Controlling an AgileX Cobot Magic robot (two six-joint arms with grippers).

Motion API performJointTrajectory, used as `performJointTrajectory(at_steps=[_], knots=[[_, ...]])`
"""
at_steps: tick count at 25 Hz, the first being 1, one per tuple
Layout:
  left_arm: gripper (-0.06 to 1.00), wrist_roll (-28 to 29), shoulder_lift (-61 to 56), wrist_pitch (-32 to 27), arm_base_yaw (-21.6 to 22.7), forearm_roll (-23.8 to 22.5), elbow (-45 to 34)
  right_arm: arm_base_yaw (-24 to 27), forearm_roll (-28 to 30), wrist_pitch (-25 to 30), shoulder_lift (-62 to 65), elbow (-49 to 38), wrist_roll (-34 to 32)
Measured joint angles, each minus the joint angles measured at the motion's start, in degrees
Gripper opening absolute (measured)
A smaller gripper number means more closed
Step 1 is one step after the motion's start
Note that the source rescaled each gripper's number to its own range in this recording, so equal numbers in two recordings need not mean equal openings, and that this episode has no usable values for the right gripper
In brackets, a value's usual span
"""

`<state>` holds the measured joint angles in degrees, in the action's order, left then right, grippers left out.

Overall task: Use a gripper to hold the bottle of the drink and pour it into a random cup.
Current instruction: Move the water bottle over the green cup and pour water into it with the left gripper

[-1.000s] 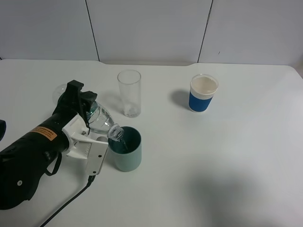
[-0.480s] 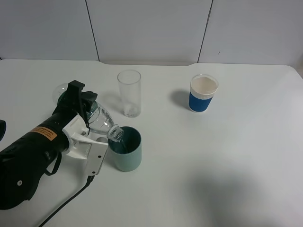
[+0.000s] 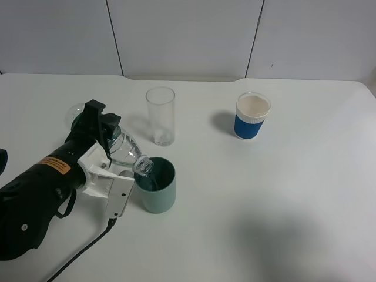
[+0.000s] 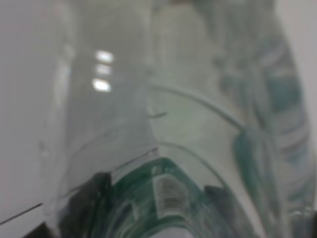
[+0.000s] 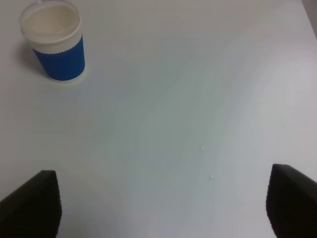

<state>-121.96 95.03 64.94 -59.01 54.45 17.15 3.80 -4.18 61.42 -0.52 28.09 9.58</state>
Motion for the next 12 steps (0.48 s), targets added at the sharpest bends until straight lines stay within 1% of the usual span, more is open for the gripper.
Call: performJointTrajectory(at_steps=[12], knots=[[0.02,0.00,0.00,0.15,0.47,1.24,0.00,0.00,0.00,0.00,0.00,0.00,0.00]])
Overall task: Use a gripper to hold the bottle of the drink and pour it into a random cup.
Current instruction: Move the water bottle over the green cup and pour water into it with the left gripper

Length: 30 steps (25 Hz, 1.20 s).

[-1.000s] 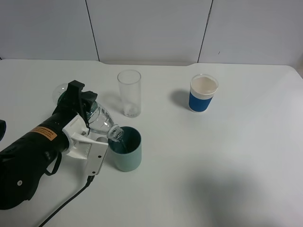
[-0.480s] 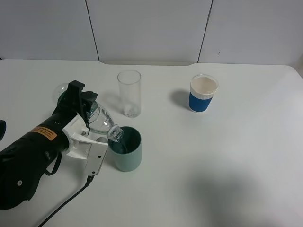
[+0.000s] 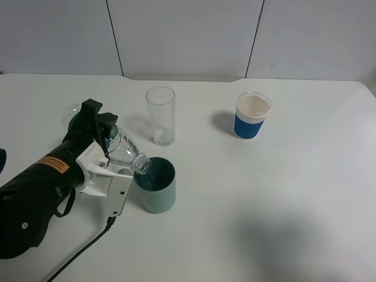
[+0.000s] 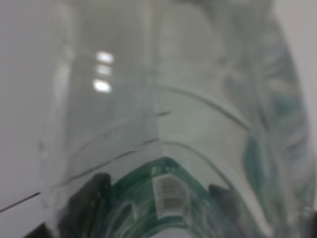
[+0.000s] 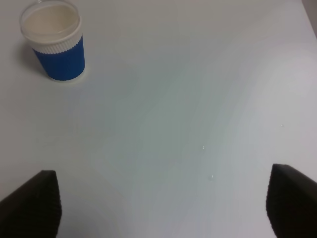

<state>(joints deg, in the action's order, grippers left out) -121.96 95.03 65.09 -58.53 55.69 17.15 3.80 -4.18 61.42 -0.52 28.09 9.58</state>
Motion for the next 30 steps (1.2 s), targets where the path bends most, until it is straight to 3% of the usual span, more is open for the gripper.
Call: performJointTrajectory(at_steps=[30], knots=[[0.02,-1.53,0.00,0.11,0.16,0.06,0.00,0.00,0.00,0.00,0.00,0.00,0.00]])
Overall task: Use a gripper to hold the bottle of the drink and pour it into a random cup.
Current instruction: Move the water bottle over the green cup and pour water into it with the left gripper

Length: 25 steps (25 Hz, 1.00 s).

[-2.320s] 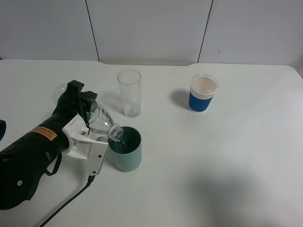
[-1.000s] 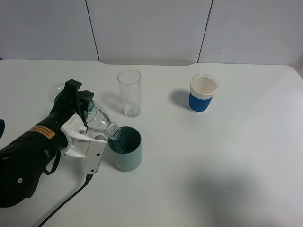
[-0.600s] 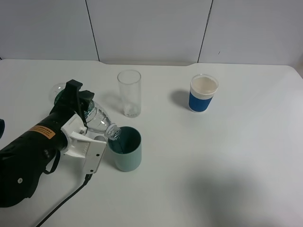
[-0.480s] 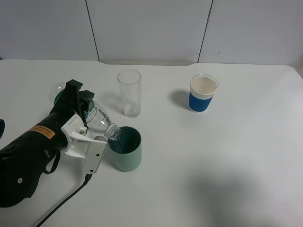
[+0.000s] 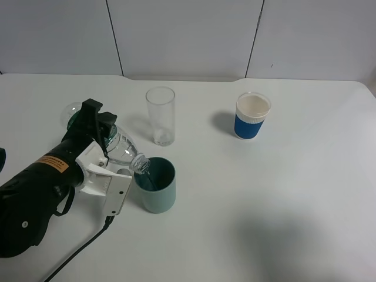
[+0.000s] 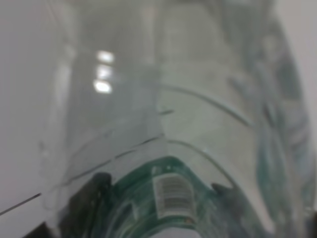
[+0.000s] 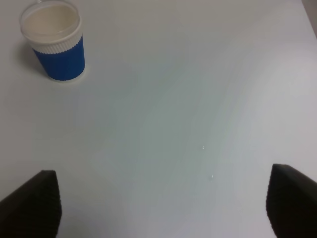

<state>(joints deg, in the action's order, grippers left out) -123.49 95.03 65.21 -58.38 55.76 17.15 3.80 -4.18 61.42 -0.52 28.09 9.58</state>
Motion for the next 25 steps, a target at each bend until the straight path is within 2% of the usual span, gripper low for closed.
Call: performJointTrajectory(at_steps=[25], knots=[[0.02,-0.80,0.00,0.10,0.00,0.00,0.00,0.00,0.00,0.00,0.00,0.00,0.00]])
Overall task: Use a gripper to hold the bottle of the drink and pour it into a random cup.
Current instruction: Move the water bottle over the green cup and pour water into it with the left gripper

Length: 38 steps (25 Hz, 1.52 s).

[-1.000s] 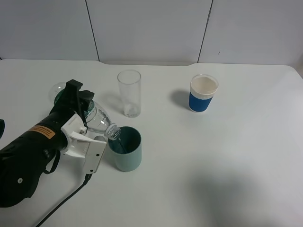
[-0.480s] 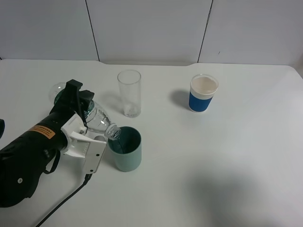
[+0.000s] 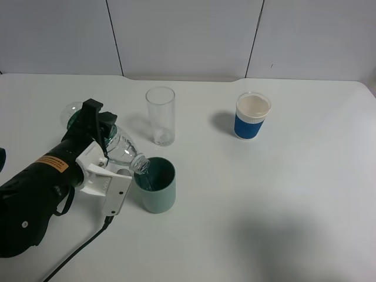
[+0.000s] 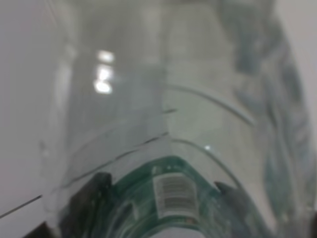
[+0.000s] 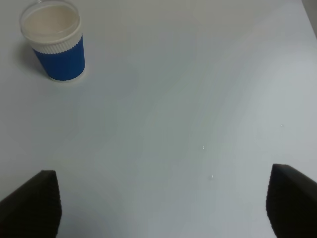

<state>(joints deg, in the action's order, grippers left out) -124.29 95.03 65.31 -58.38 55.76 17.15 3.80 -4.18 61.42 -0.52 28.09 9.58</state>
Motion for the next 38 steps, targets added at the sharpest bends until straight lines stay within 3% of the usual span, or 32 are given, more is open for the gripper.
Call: performJointTrajectory(at_steps=[38], knots=[[0.02,-1.79,0.00,0.60,0.00,0.00,0.00,0.00,0.00,0.00,0.00,0.00,0.00]])
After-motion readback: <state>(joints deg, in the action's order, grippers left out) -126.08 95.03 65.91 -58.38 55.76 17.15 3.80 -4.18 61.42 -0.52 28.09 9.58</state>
